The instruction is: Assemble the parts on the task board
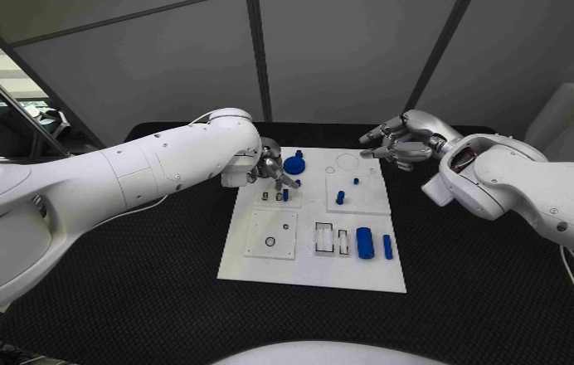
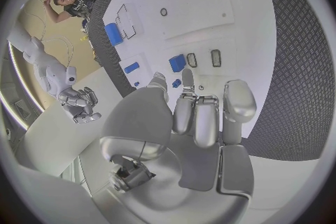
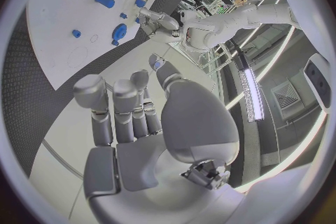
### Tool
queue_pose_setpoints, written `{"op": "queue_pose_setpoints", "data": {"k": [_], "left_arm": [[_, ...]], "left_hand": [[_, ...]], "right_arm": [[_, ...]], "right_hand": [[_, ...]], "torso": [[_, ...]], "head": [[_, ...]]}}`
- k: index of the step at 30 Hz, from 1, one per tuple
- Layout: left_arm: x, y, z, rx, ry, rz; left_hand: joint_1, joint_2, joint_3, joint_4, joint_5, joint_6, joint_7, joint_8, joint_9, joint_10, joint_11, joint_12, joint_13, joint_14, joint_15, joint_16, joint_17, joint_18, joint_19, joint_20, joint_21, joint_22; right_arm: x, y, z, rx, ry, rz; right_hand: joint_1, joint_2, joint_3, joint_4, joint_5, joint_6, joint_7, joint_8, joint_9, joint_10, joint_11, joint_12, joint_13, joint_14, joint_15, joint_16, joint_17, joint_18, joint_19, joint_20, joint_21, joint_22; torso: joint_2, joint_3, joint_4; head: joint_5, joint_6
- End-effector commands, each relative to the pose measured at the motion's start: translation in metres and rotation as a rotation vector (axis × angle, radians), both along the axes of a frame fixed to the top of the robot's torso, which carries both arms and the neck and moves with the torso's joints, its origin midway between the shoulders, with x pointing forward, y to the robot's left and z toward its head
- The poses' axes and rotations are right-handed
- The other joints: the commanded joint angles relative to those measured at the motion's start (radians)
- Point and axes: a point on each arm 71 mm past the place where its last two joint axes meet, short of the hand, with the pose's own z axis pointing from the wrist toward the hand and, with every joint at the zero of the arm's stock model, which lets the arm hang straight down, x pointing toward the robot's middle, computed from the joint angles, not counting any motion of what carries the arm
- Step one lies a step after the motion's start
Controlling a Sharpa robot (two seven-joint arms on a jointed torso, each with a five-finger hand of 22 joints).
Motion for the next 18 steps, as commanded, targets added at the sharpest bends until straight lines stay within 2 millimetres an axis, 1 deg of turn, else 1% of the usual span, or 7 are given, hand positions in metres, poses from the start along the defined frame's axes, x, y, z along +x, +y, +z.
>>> {"op": "queue_pose_setpoints", "data": {"k": [1,7,12,18], "left_arm": [[-0.0005,0.0005,-0.0017,0.031,0.023,-0.016],[-0.0013,-0.0010,-0.0050,0.040,0.036,-0.026],[-0.0016,-0.0029,-0.0061,0.042,0.041,-0.032],[-0.0017,-0.0045,-0.0067,0.043,0.045,-0.038]], "left_hand": [[0.007,0.010,0.001,-0.007,0.000,-0.009,0.002,0.005,0.004,0.013,-0.004,-0.006,0.164,0.068,-0.008,-0.002,0.162,-0.025,-0.004,-0.001,-0.001,-0.001],[0.012,0.012,0.003,-0.008,0.000,-0.011,0.002,0.005,0.010,0.012,-0.003,-0.008,0.164,0.068,-0.008,-0.003,0.162,-0.025,-0.004,-0.001,-0.001,-0.001],[0.015,0.014,0.003,-0.008,0.001,-0.012,0.002,0.005,0.013,0.012,-0.003,-0.008,0.164,0.068,-0.008,-0.003,0.162,-0.025,-0.006,-0.001,-0.002,-0.003],[0.026,0.020,0.007,-0.011,0.001,-0.014,0.002,0.004,0.024,0.012,-0.003,-0.009,0.165,0.068,-0.008,-0.003,0.162,-0.024,-0.008,0.000,-0.003,-0.003]], "right_arm": [[0.0003,0.0011,0.0013,-0.004,-0.003,0.008],[0.0007,0.0014,0.0011,-0.004,-0.002,0.007],[0.0012,0.0023,0.0017,0.000,-0.011,0.005],[0.0020,0.0030,0.0019,0.004,-0.017,0.003]], "right_hand": [[-0.009,-0.003,0.004,-0.001,0.004,-0.007,0.002,-0.003,-0.001,-0.002,-0.003,0.002,-0.001,0.007,-0.001,-0.002,0.002,0.017,0.005,-0.002,-0.004,0.001],[-0.011,-0.002,0.005,-0.001,0.006,-0.009,0.002,-0.003,-0.001,0.000,-0.003,0.003,-0.001,0.008,-0.001,-0.004,0.001,0.017,0.005,-0.002,-0.006,-0.001],[-0.011,-0.001,0.006,-0.002,0.008,-0.010,0.002,-0.003,-0.001,0.000,-0.003,0.003,-0.003,0.009,-0.001,-0.005,0.001,0.017,0.006,-0.002,-0.007,-0.002],[-0.010,0.000,0.009,-0.004,0.013,-0.011,0.002,-0.003,-0.001,0.000,-0.003,0.003,-0.005,0.010,-0.002,-0.007,0.000,0.017,0.007,-0.002,-0.009,-0.003]], "torso": [[0.000,0.0001,-0.0010],[0.000,0.0003,-0.0009],[0.000,0.0002,-0.0001],[0.000,0.0006,0.0006]], "head": [[0.001,-0.003],[0.001,-0.008],[-0.002,-0.009],[-0.002,-0.011]]}}
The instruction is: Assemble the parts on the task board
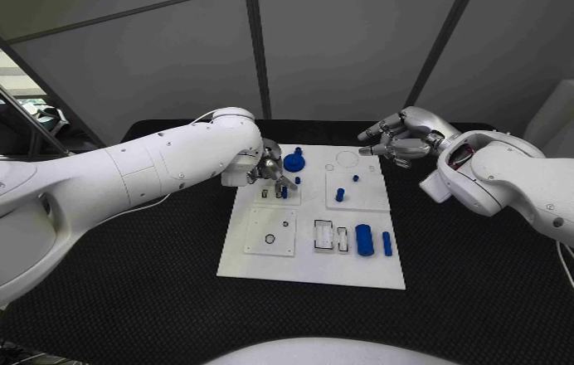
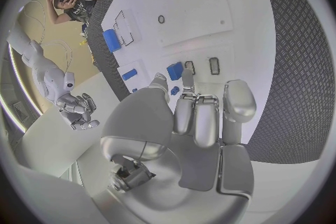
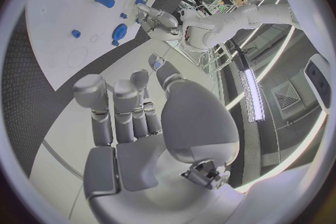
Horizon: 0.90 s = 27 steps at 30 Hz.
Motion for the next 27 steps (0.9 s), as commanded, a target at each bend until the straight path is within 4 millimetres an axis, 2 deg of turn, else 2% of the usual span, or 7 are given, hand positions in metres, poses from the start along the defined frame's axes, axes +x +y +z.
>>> {"op": "queue_pose_setpoints", "data": {"k": [1,3,5,7,13,20,27], "left_arm": [[-0.0006,-0.0012,0.0000,0.014,0.011,-0.014],[-0.0007,-0.0020,0.0000,0.013,0.011,-0.017],[-0.0008,-0.0029,0.0001,0.010,0.009,-0.018],[-0.0008,-0.0035,0.0002,0.007,0.007,-0.018],[-0.0009,-0.0048,0.0004,-0.005,0.007,-0.016],[-0.0011,-0.0053,0.0002,-0.018,0.014,-0.018],[-0.0022,-0.0055,-0.0006,-0.045,0.040,-0.013]], "left_hand": [[0.011,0.005,0.002,-0.006,0.001,-0.007,0.002,0.004,0.005,0.012,-0.003,-0.006,0.165,0.068,-0.007,-0.003,0.163,-0.024,-0.009,0.000,-0.003,-0.002],[0.015,0.007,0.004,-0.006,0.001,-0.008,0.003,0.004,0.008,0.012,-0.003,-0.006,0.166,0.068,-0.007,-0.003,0.162,-0.024,-0.010,0.000,-0.004,-0.002],[0.020,0.010,0.005,-0.007,0.001,-0.008,0.003,0.004,0.012,0.012,-0.003,-0.006,0.166,0.068,-0.007,-0.003,0.163,-0.024,-0.010,0.000,-0.004,-0.001],[0.023,0.012,0.007,-0.008,0.002,-0.008,0.003,0.003,0.015,0.012,-0.003,-0.006,0.167,0.068,-0.007,-0.003,0.163,-0.024,-0.010,0.000,-0.004,0.000],[0.054,0.032,0.023,-0.021,0.002,-0.009,0.001,0.002,0.034,0.013,-0.004,-0.008,0.169,0.069,-0.008,-0.001,0.164,-0.024,-0.012,0.000,-0.004,0.001],[0.140,0.073,0.070,-0.085,0.006,-0.015,-0.004,-0.011,0.062,0.013,-0.009,-0.013,0.171,0.069,-0.012,-0.001,0.165,-0.023,-0.015,-0.003,-0.006,0.003],[0.185,0.085,0.115,-0.139,0.127,-0.021,-0.006,-0.036,0.079,0.013,-0.011,-0.018,0.174,0.070,-0.013,0.001,0.168,-0.023,-0.018,-0.005,-0.008,0.007]], "right_arm": [[0.0007,0.0010,0.0026,0.007,-0.020,0.001],[0.0011,0.0013,0.0030,0.009,-0.025,-0.002],[0.0014,0.0016,0.0032,0.011,-0.029,-0.004],[0.0015,0.0016,0.0032,0.012,-0.030,-0.005],[0.0022,0.0021,0.0030,0.012,-0.030,-0.007],[0.0034,0.0024,0.0023,0.010,-0.027,-0.008],[0.0042,0.0021,0.0020,0.010,-0.028,-0.012]], "right_hand": [[-0.011,0.000,0.006,-0.001,0.005,-0.007,-0.002,-0.003,-0.001,0.000,-0.003,0.003,-0.001,0.006,0.002,-0.005,0.000,0.017,0.007,-0.002,-0.005,-0.001],[-0.011,0.001,0.010,-0.003,0.013,-0.009,-0.001,-0.003,-0.001,-0.001,-0.003,0.002,-0.004,0.007,0.002,-0.008,0.000,0.017,0.008,-0.002,-0.007,-0.003],[-0.017,-0.003,0.019,-0.008,0.079,-0.011,-0.002,-0.002,-0.001,-0.003,-0.002,0.000,-0.011,0.010,0.002,-0.013,0.001,0.017,0.012,-0.003,-0.012,-0.005],[-0.020,-0.005,0.023,-0.010,0.093,-0.011,-0.001,-0.002,-0.001,-0.003,-0.003,0.000,-0.013,0.011,0.002,-0.015,0.001,0.017,0.013,-0.003,-0.014,-0.006],[-0.021,-0.007,0.026,-0.012,0.100,-0.012,-0.001,-0.002,-0.001,-0.004,-0.003,-0.001,-0.015,0.011,0.002,-0.018,0.000,0.017,0.014,-0.003,-0.016,-0.007],[-0.022,-0.007,0.027,-0.012,0.101,-0.011,-0.001,-0.002,-0.001,-0.003,-0.003,-0.001,-0.015,0.011,0.002,-0.018,0.000,0.017,0.014,-0.003,-0.016,-0.007],[-0.022,-0.007,0.029,-0.013,0.103,-0.012,-0.001,-0.002,-0.001,-0.005,-0.003,-0.002,-0.018,0.011,0.002,-0.021,-0.002,0.018,0.013,-0.003,-0.019,-0.011]], "torso": [[0.000,0.0003,0.0013],[0.000,0.0004,0.0008],[0.000,0.0004,0.0006],[0.000,0.0002,0.0005],[0.000,0.0004,0.0002],[0.000,0.0002,0.0010],[0.000,0.0002,0.0006]], "head": [[0.000,-0.001],[0.001,-0.002],[0.001,-0.002],[0.001,-0.002],[0.001,-0.003],[0.001,-0.005],[0.001,-0.008]]}}
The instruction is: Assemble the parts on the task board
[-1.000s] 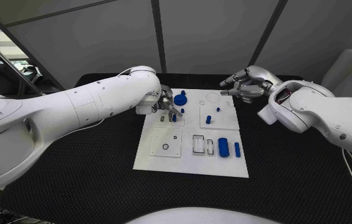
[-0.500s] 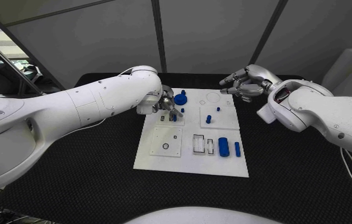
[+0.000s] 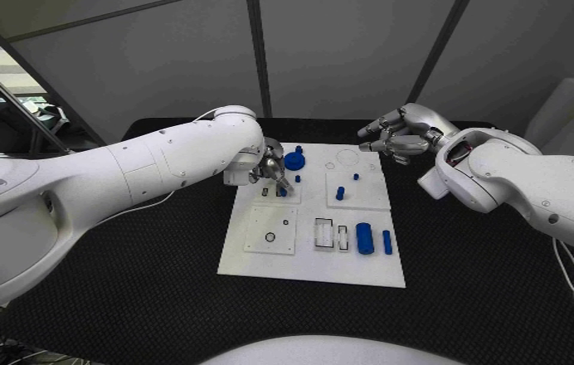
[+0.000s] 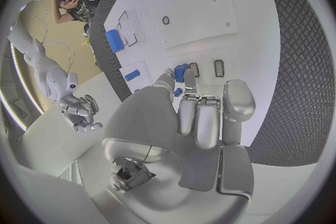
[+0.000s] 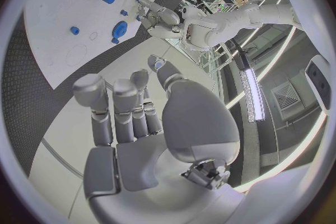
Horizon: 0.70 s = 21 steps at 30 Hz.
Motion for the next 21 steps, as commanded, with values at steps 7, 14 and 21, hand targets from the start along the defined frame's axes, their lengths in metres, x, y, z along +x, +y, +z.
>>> {"op": "queue_pose_setpoints", "data": {"k": [7,14,21], "left_arm": [[-0.003,0.000,0.000,-0.081,0.040,0.023],[-0.006,0.011,0.003,-0.147,0.018,0.085],[-0.010,0.021,0.008,-0.187,-0.034,0.137]], "left_hand": [[0.068,0.046,0.076,-0.065,0.098,-0.006,0.003,-0.026,0.028,0.012,-0.007,-0.011,0.167,0.071,-0.005,0.004,0.173,-0.022,-0.010,-0.001,-0.006,0.005],[0.053,0.045,0.130,-0.103,0.104,0.000,0.004,-0.024,0.060,0.018,-0.005,-0.008,0.171,0.074,-0.003,0.010,0.180,-0.023,-0.008,0.001,-0.005,0.014],[0.023,0.034,0.170,-0.128,0.122,0.006,0.002,-0.024,0.087,0.023,-0.007,-0.003,0.176,0.078,-0.005,0.016,0.187,-0.024,0.000,0.000,0.000,0.027]], "right_arm": [[0.002,0.000,0.002,0.006,-0.019,-0.005],[0.002,-0.001,0.002,0.004,-0.018,-0.007],[0.003,-0.003,0.002,0.003,-0.019,-0.010]], "right_hand": [[-0.007,-0.003,0.009,-0.001,0.006,-0.005,-0.001,-0.002,-0.001,-0.007,-0.003,-0.005,-0.005,0.007,-0.002,-0.006,-0.004,0.019,0.004,-0.003,-0.007,-0.005],[-0.007,-0.003,0.010,-0.002,0.007,-0.005,-0.001,-0.002,-0.001,-0.008,-0.003,-0.006,-0.006,0.007,-0.002,-0.007,-0.005,0.019,0.004,-0.003,-0.008,-0.006],[-0.007,-0.003,0.010,-0.002,0.007,-0.005,-0.001,-0.002,-0.001,-0.008,-0.003,-0.006,-0.006,0.007,-0.002,-0.007,-0.005,0.019,0.004,-0.003,-0.008,-0.006]], "torso": [[0.001,0.0000,-0.0008],[0.000,0.0006,0.0013],[0.000,0.0012,0.0014]], "head": [[-0.001,-0.001],[-0.003,-0.001],[0.003,-0.003]]}}
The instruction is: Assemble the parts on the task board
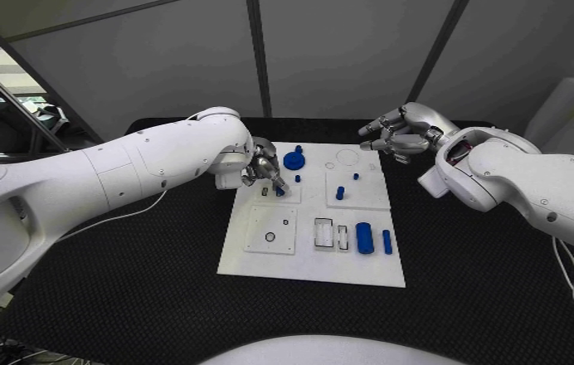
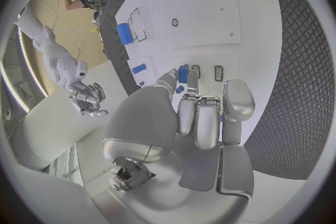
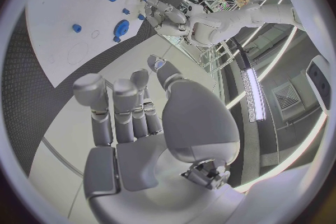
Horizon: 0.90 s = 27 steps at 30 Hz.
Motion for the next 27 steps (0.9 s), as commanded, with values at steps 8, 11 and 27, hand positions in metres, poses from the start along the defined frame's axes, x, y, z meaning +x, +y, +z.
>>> {"op": "queue_pose_setpoints", "data": {"k": [8,11,27], "left_arm": [[-0.007,0.008,0.001,-0.059,-0.123,0.112],[-0.011,0.009,-0.003,-0.050,-0.155,0.130],[-0.019,0.005,-0.019,0.011,-0.222,0.126]], "left_hand": [[-0.023,0.015,0.118,-0.085,0.066,0.024,-0.011,0.003,0.083,0.031,-0.011,0.015,0.182,0.082,-0.010,0.013,0.197,-0.026,0.015,-0.004,0.008,0.016],[-0.037,0.010,0.134,-0.092,0.072,0.028,-0.013,0.003,0.093,0.034,-0.013,0.017,0.183,0.084,-0.011,0.016,0.201,-0.027,0.020,-0.006,0.010,0.023],[-0.060,0.003,0.161,-0.105,0.075,0.036,-0.016,0.002,0.110,0.039,-0.016,0.023,0.187,0.087,-0.015,0.021,0.208,-0.030,0.030,-0.009,0.015,0.035]], "right_arm": [[0.001,-0.001,0.002,0.004,-0.015,0.003],[0.001,-0.001,0.002,0.003,-0.014,0.005],[0.001,-0.002,0.001,-0.002,-0.002,0.008]], "right_hand": [[-0.007,-0.003,0.007,0.001,0.007,-0.005,-0.001,-0.002,-0.001,-0.004,0.001,-0.006,-0.001,0.007,-0.002,-0.007,-0.001,0.019,0.004,-0.003,-0.003,-0.001],[-0.009,-0.004,0.008,0.001,0.008,-0.005,-0.001,-0.002,-0.001,-0.005,0.001,-0.007,-0.003,0.006,-0.002,-0.008,-0.001,0.019,0.004,-0.003,-0.005,-0.002],[-0.015,-0.006,0.009,0.002,0.009,-0.006,0.000,-0.002,-0.001,-0.006,0.002,-0.007,-0.004,0.007,-0.001,-0.010,-0.001,0.019,0.004,-0.003,-0.007,-0.003]], "torso": [[-0.001,0.0019,0.0025],[0.000,0.0026,0.0023],[0.001,0.0012,0.0000]], "head": [[0.010,-0.004],[0.011,-0.004],[0.015,-0.006]]}}
